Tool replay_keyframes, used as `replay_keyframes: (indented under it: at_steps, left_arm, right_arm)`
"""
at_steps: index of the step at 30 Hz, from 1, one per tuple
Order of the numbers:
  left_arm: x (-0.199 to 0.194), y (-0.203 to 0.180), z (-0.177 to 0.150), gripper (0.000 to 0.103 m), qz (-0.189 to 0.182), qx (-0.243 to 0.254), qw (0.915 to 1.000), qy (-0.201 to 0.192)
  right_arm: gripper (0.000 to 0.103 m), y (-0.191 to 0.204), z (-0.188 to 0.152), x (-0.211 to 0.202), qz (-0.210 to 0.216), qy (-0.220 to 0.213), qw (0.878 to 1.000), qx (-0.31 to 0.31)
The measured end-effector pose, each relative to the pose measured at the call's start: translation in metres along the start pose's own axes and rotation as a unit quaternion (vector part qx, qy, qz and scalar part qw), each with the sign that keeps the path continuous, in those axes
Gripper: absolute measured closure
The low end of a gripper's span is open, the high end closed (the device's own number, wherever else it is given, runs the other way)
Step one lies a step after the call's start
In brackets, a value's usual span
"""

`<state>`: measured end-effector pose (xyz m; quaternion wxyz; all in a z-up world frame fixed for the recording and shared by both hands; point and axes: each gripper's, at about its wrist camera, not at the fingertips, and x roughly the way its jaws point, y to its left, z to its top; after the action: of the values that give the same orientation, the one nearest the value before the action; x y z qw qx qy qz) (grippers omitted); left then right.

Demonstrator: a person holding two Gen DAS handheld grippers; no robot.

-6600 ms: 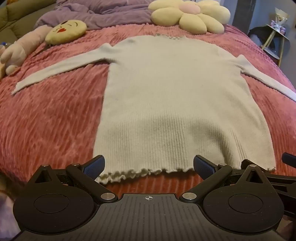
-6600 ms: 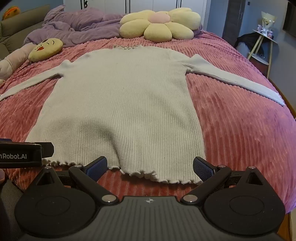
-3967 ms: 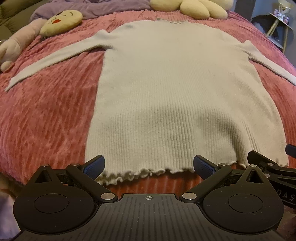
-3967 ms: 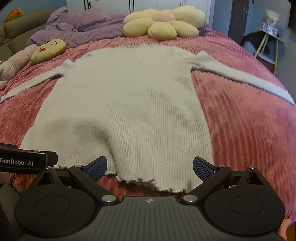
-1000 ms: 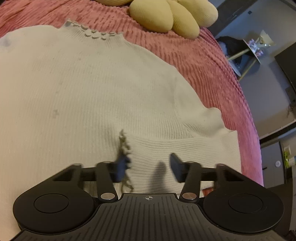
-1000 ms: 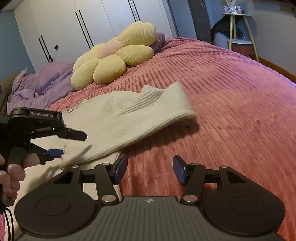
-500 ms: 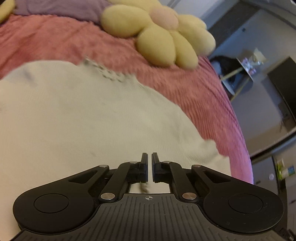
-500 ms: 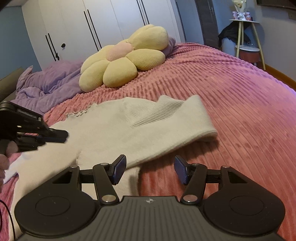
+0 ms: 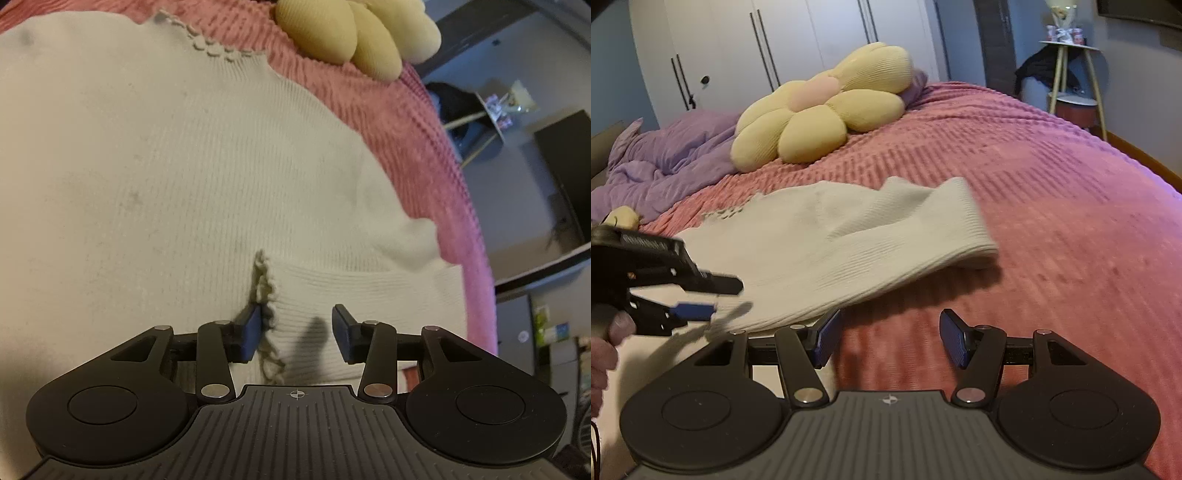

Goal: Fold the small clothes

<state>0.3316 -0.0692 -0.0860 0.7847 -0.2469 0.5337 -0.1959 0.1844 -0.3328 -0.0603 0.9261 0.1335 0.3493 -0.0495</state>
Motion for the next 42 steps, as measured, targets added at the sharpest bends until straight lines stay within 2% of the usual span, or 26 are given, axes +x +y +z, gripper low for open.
replay_keyframes:
  at_steps: [1, 2, 3, 6, 9, 11, 14, 16, 21, 24, 27, 30, 33, 35, 36, 37, 38, 39, 41, 42]
  left_arm:
    - [0.0, 0.0, 0.001, 0.061, -0.002, -0.004, 1.0, -0.001]
    - [0.0, -0.002, 0.002, 0.084, -0.005, -0.003, 1.0, -0.002]
    - [0.0, -0.003, 0.004, 0.095, 0.0, 0.003, 1.0, -0.001]
    - [-0.01, -0.009, 0.009, 0.094, 0.006, 0.016, 0.9998, -0.009]
    - [-0.04, -0.017, 0.022, 0.094, -0.006, 0.034, 0.998, -0.053]
    - [-0.067, -0.018, 0.032, 0.094, -0.001, 0.055, 0.9944, -0.091]
    - [-0.099, -0.006, 0.043, 0.094, 0.04, 0.087, 0.9853, -0.141]
    - [-0.113, 0.012, 0.048, 0.094, 0.076, 0.088, 0.9793, -0.166]
    - [-0.12, 0.072, 0.053, 0.094, 0.139, 0.043, 0.976, -0.162]
    - [-0.115, 0.096, 0.045, 0.094, 0.155, 0.024, 0.9765, -0.148]
    - [-0.114, 0.112, 0.04, 0.094, 0.135, 0.004, 0.9798, -0.147]
    - [-0.111, 0.115, 0.042, 0.092, 0.118, 0.003, 0.983, -0.141]
    - [-0.106, 0.119, 0.042, 0.075, 0.109, 0.0, 0.9847, -0.136]
    - [-0.099, 0.12, 0.045, 0.075, 0.108, -0.005, 0.986, -0.127]
    - [-0.097, 0.119, 0.046, 0.078, 0.111, -0.001, 0.9859, -0.126]
    - [-0.096, 0.117, 0.047, 0.094, 0.119, 0.01, 0.9849, -0.126]
    - [-0.095, 0.113, 0.049, 0.094, 0.131, 0.025, 0.9832, -0.125]
    - [-0.097, 0.109, 0.05, 0.094, 0.138, 0.038, 0.981, -0.131]
    - [-0.105, 0.102, 0.052, 0.094, 0.145, 0.056, 0.9762, -0.151]
    - [-0.111, 0.099, 0.054, 0.094, 0.146, 0.061, 0.9737, -0.164]
  right_arm:
    - [0.044, -0.003, 0.0, -0.001, 0.0, -0.001, 1.0, 0.002]
    - [0.044, -0.005, 0.001, -0.002, -0.001, -0.003, 1.0, 0.004]
    - [0.044, -0.006, 0.0, -0.003, -0.001, -0.004, 1.0, 0.004]
    - [0.044, -0.008, -0.001, -0.004, -0.002, -0.007, 1.0, 0.005]
    - [0.044, -0.007, 0.0, -0.004, 0.002, -0.006, 1.0, 0.01]
    - [0.044, -0.004, 0.003, -0.005, 0.003, -0.01, 1.0, 0.006]
    - [0.044, 0.003, 0.01, -0.007, 0.016, -0.016, 1.0, 0.004]
    - [0.044, 0.008, 0.015, -0.006, 0.036, -0.02, 0.999, 0.016]
    - [0.044, 0.026, 0.022, 0.01, 0.085, -0.008, 0.995, 0.046]
    - [0.049, 0.033, 0.023, 0.023, 0.11, 0.005, 0.991, 0.074]
    - [0.05, 0.033, 0.023, 0.038, 0.126, 0.024, 0.986, 0.11]
    - [0.05, 0.024, 0.019, 0.051, 0.121, 0.034, 0.98, 0.155]
    - [0.05, 0.009, 0.015, 0.061, 0.144, 0.033, 0.964, 0.219]
    - [0.055, 0.003, 0.015, 0.068, 0.149, 0.03, 0.956, 0.251]
    - [0.06, 0.001, 0.016, 0.071, 0.151, 0.029, 0.952, 0.264]
    - [0.065, -0.001, 0.016, 0.075, 0.152, 0.028, 0.949, 0.274]
    - [0.068, -0.001, 0.017, 0.078, 0.149, 0.029, 0.948, 0.279]
    - [0.076, -0.001, 0.018, 0.082, 0.145, 0.03, 0.949, 0.28]
    - [0.089, 0.0, 0.023, 0.089, 0.133, 0.034, 0.952, 0.273]
    - [0.091, 0.002, 0.025, 0.091, 0.128, 0.034, 0.955, 0.265]
